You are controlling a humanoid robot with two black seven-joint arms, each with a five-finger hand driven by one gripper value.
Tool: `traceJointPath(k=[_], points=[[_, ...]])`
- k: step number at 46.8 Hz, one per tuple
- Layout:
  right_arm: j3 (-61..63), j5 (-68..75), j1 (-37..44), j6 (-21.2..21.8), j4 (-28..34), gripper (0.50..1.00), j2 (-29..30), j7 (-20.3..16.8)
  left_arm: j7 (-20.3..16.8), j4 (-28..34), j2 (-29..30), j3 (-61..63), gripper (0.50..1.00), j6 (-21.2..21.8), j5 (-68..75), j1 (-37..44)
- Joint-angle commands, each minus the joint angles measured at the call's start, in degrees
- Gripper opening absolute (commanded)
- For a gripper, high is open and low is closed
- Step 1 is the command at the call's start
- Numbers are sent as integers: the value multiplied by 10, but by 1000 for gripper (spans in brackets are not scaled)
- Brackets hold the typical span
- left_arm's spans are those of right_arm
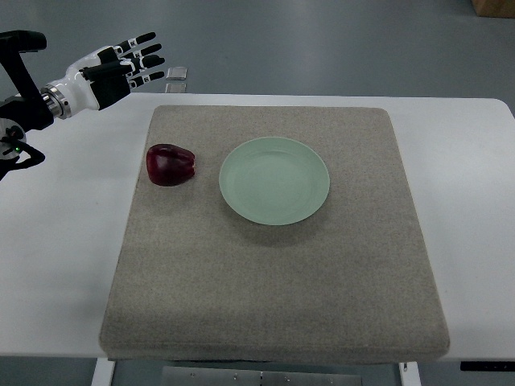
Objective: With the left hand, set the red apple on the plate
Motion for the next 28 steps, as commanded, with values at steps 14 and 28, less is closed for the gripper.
traceJointPath(k=[14,28], points=[[0,0,0,-1,0,928,0,0,-1,-10,8,-9,999,-3,-3,-2],[0,0,0,0,0,930,0,0,-1,-26,23,12,996,-41,148,-11]])
